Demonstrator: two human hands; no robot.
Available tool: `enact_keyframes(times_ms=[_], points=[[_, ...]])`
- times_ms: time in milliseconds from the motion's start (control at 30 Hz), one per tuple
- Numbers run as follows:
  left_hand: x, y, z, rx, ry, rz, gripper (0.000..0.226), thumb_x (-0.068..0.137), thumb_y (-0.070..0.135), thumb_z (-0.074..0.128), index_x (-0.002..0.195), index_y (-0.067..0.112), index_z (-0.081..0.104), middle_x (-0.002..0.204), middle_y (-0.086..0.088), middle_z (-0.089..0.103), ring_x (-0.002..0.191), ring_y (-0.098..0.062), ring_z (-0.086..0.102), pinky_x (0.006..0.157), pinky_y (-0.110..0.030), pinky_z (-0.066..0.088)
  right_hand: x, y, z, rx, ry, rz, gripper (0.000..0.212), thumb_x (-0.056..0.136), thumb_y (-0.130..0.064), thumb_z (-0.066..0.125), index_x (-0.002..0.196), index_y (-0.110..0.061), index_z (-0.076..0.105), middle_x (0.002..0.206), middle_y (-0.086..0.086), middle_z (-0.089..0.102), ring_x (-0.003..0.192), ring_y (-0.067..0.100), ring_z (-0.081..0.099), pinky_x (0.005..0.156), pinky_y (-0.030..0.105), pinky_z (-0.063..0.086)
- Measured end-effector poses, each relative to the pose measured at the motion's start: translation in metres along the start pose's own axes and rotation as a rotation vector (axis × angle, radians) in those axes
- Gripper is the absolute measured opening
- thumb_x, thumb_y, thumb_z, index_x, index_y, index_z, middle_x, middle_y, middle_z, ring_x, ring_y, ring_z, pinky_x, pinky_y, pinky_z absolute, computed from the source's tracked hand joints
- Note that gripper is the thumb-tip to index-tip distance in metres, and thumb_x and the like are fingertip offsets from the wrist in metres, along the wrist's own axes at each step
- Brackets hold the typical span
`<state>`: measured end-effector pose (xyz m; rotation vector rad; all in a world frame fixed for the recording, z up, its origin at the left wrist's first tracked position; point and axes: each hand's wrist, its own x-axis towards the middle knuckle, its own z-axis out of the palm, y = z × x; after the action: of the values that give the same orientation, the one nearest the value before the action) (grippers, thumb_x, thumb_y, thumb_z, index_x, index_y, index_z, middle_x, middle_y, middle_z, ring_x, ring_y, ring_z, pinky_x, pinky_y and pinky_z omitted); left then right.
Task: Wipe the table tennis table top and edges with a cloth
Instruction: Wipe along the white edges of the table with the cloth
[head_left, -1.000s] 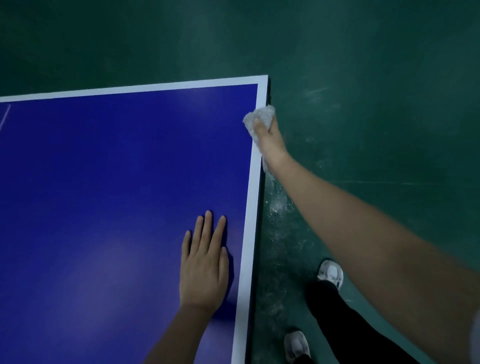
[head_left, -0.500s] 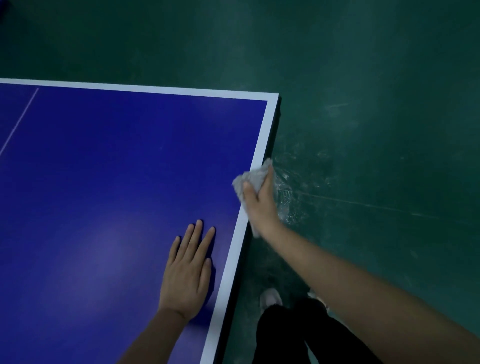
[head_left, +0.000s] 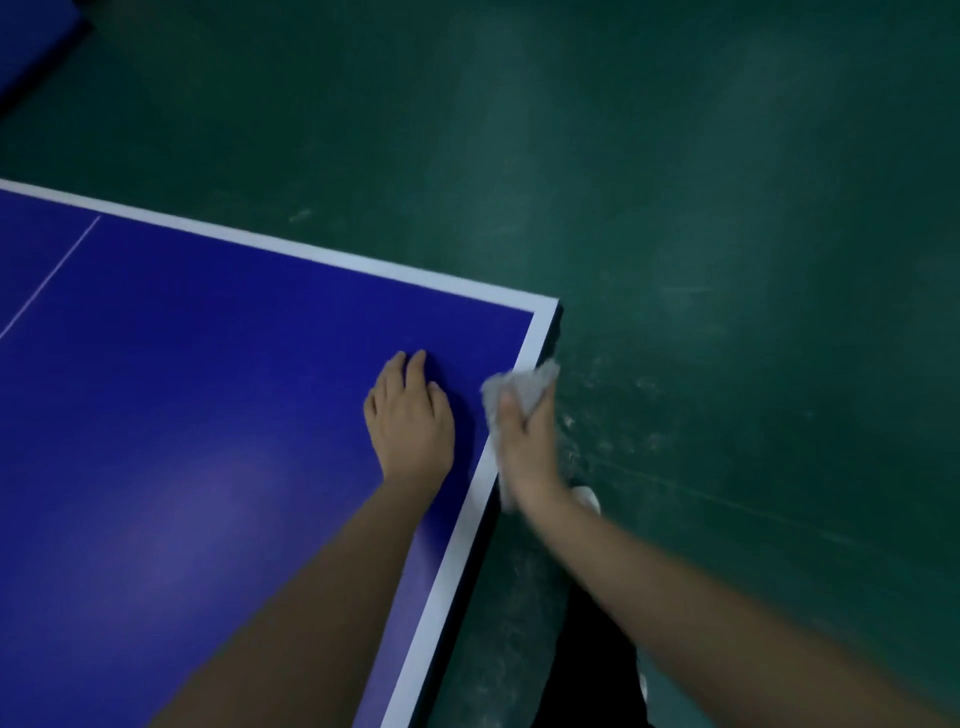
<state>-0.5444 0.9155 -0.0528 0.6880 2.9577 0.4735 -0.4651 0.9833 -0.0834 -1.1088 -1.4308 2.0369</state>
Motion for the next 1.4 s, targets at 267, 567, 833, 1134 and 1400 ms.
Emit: enact_keyframes(times_ms=[267, 567, 833, 1134, 1400], points=[[0.098, 0.052, 0.028, 0.155, 0.000, -0.072, 0.046, 0.097, 0.025, 0.033, 0.143, 0.017, 0.033, 0.152, -0.011, 0.026, 0.141, -0.028, 0.016, 0.111, -0.053, 0.013, 0.087, -0.043, -0.015, -0.012, 0.066, 0.063, 0.036, 0.099, -0.018, 0.045, 0.134, -0.011, 0.038, 0.126, 0.008, 0.054, 0.117, 0.021, 0.052, 0.101, 0.033, 0.042], [0.102, 0.059, 0.032, 0.171, -0.044, -0.132, 0.053, 0.097, 0.030, 0.027, 0.146, 0.010, 0.025, 0.154, -0.010, 0.024, 0.143, -0.026, 0.015, 0.114, -0.049, 0.011, 0.176, -0.098, -0.047, -0.907, -0.823, 0.133, 0.033, 0.096, -0.048, 0.039, 0.103, -0.024, 0.060, 0.100, -0.002, 0.065, 0.095, 0.020, 0.062, 0.081, 0.030, 0.049], [0.102, 0.063, 0.026, 0.088, -0.005, -0.164, 0.060, 0.094, 0.036, 0.015, 0.148, 0.009, 0.018, 0.153, -0.007, 0.026, 0.143, -0.021, 0.018, 0.115, -0.041, 0.009, 0.193, -0.106, -0.009, -0.778, -1.006, 0.245, 0.036, 0.098, -0.047, 0.035, 0.124, -0.030, 0.054, 0.114, -0.012, 0.057, 0.098, 0.000, 0.055, 0.076, 0.005, 0.041], [0.107, 0.058, 0.019, -0.162, 0.177, -0.464, 0.062, 0.093, 0.038, 0.017, 0.146, 0.007, 0.024, 0.153, 0.001, 0.017, 0.141, -0.008, 0.011, 0.117, -0.027, 0.005, 0.203, -0.101, 0.046, -0.693, -1.099, 0.270, 0.043, 0.097, -0.046, 0.040, 0.133, -0.024, 0.047, 0.114, -0.008, 0.060, 0.105, 0.005, 0.057, 0.088, 0.020, 0.046], [0.186, 0.005, 0.007, 0.016, 0.191, -0.749, 0.051, 0.098, 0.011, 0.032, 0.148, 0.007, 0.020, 0.156, -0.006, 0.016, 0.145, -0.018, 0.008, 0.118, -0.033, 0.004, 0.202, -0.099, -0.032, -0.601, -1.144, 0.496, 0.039, 0.100, -0.017, 0.043, 0.132, -0.031, 0.024, 0.134, -0.012, 0.042, 0.096, -0.022, 0.047, 0.073, -0.004, 0.037]])
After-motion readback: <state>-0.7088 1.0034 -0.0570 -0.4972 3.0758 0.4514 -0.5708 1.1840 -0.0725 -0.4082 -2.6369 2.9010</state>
